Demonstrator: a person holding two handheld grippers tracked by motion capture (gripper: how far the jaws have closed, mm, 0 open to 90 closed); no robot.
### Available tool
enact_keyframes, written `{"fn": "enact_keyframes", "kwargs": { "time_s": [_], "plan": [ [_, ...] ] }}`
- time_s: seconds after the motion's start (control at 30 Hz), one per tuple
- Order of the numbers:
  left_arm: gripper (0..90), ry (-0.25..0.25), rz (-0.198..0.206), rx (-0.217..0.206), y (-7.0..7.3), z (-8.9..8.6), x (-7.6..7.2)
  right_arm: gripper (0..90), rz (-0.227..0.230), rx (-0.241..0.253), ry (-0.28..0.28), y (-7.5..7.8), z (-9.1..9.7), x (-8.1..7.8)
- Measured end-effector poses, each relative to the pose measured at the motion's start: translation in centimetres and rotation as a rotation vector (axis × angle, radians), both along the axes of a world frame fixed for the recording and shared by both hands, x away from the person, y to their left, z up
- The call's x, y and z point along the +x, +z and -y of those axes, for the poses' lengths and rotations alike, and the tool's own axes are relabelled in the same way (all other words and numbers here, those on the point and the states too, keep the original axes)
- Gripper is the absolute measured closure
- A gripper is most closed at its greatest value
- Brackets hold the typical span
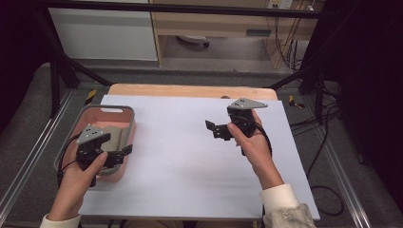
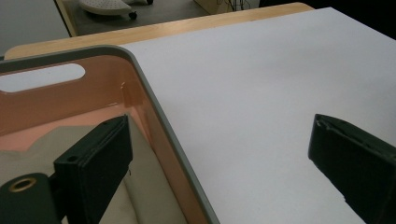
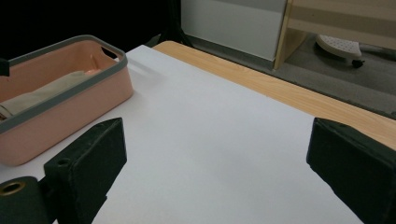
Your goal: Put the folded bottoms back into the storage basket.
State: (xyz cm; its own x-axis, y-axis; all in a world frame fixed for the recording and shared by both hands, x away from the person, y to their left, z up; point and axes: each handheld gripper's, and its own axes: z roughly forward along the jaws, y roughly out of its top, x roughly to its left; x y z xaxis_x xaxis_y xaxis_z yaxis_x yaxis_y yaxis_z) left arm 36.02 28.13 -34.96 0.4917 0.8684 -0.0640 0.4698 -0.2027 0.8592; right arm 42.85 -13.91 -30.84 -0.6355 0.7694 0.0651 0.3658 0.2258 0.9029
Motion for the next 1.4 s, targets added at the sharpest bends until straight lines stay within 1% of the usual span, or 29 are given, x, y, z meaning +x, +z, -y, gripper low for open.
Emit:
{"fn": "enact_keyframes", "kwargs": {
  "time_s": [0.13,0.2,0.37,0.57,0.67,0.8,1.0,1.3,1.4],
  "plan": [
    [6.7,-0.001,-0.006,0.003,-0.1,0.0,-0.1,5.3,-0.003,0.011,-0.021,-0.3,1.3,-0.5],
    [6.7,-0.002,-0.004,0.004,-0.1,0.0,-0.2,5.4,-0.002,0.020,-0.032,-0.4,1.9,-0.8],
    [6.7,-0.008,0.000,0.003,-0.1,0.1,-0.3,5.4,-0.006,0.023,-0.058,-1.1,3.4,-1.4],
    [6.7,-0.010,-0.011,0.003,-0.5,0.0,-0.4,5.5,-0.013,0.037,-0.094,-1.9,5.2,-2.0],
    [6.7,-0.012,-0.016,0.003,-0.8,0.1,-0.5,5.7,-0.018,0.040,-0.115,-2.4,6.2,-2.3],
    [6.7,-0.019,-0.015,0.008,-0.9,0.2,-0.6,5.8,-0.022,0.029,-0.141,-3.3,7.4,-2.8],
    [6.7,-0.028,-0.022,0.017,-1.2,0.4,-0.6,6.1,-0.020,0.035,-0.169,-4.8,9.1,-3.6],
    [6.6,-0.039,-0.030,0.022,-1.5,0.4,-0.7,6.0,-0.009,0.062,-0.219,-7.0,11.5,-5.5],
    [6.6,-0.042,-0.028,0.023,-1.5,0.5,-0.7,6.0,-0.009,0.078,-0.242,-7.7,12.3,-6.2]
  ]
}}
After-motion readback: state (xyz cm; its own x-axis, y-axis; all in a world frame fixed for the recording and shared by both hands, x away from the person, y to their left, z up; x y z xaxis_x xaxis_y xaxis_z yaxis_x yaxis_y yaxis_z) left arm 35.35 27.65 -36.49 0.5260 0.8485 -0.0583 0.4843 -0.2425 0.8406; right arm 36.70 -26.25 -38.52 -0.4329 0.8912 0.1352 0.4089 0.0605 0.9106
